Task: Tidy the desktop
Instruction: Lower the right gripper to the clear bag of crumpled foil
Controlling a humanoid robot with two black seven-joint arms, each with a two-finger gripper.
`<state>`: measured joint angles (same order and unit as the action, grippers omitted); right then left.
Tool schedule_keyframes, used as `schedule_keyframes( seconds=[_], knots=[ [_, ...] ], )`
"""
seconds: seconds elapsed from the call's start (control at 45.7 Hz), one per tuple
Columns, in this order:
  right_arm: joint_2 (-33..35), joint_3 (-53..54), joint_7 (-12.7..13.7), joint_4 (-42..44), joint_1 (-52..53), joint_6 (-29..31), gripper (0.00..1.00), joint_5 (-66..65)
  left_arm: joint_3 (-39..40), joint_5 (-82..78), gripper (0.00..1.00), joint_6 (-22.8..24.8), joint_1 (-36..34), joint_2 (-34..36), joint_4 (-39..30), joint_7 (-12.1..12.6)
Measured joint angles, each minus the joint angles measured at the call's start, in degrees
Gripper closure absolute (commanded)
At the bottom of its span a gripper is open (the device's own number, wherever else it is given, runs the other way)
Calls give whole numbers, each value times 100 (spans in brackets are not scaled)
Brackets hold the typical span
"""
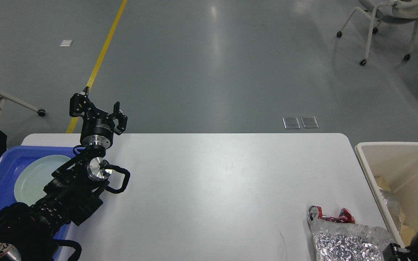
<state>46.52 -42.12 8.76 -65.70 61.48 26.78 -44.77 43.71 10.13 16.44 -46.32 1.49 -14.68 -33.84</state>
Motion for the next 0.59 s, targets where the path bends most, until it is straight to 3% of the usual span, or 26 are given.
schedule_keyframes(
  seconds=[0.263,0.591],
  knots=[
    [-46,242,-198,-25,-74,-67,63,95,0,0,0,0,0,0,0,0],
    [-47,266,-305,-28,-108,-58,87,278,-1,0,0,0,0,0,0,0]
  ],
)
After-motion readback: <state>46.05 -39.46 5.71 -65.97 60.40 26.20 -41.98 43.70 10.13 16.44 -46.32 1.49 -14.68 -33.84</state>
